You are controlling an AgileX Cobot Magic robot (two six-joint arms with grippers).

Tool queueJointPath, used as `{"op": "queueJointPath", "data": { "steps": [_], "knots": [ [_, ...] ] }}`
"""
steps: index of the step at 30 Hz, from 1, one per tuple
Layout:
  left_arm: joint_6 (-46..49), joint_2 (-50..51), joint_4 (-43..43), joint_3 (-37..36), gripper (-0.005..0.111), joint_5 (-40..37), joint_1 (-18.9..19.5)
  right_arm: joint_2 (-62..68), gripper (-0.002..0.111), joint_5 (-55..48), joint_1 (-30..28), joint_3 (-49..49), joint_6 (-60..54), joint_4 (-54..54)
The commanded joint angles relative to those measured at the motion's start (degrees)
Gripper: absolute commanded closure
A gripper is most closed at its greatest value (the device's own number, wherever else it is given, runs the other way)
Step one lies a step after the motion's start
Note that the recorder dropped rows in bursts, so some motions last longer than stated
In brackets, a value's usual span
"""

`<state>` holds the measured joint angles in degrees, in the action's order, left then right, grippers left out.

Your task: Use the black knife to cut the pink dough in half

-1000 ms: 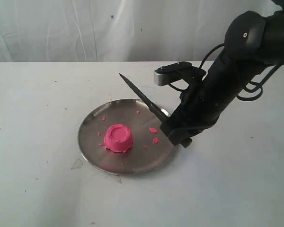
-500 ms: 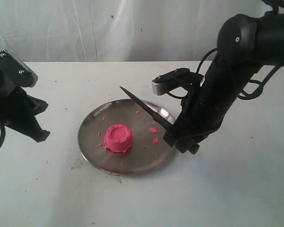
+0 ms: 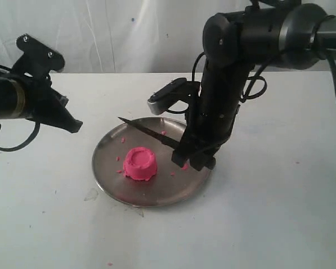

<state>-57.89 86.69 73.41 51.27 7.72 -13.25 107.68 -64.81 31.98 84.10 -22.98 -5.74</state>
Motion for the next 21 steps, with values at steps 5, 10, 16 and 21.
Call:
{"op": "queueJointPath", "data": {
  "steps": [5,10,16,21],
  "knots": [
    [25.52,3.54,-18.59,3.14,0.107,-15.51,-1.61,3.63,0.108,0.44,0.02,0.42,-6.82,1.17],
    [44.99,10.76,-29.67,9.0,0.107,-38.09,-3.42,2.59,0.108,0.77,0.02,0.42,-6.82,1.14],
    [59.31,9.93,-56.46,17.76,0.107,-46.74,-3.42,1.21,0.108,-0.75,0.02,0.42,-6.82,-1.82],
    [84.55,9.67,-79.67,18.97,0.107,-44.9,-3.42,2.53,0.108,1.69,0.02,0.3,-6.82,-2.3]
  ]
}}
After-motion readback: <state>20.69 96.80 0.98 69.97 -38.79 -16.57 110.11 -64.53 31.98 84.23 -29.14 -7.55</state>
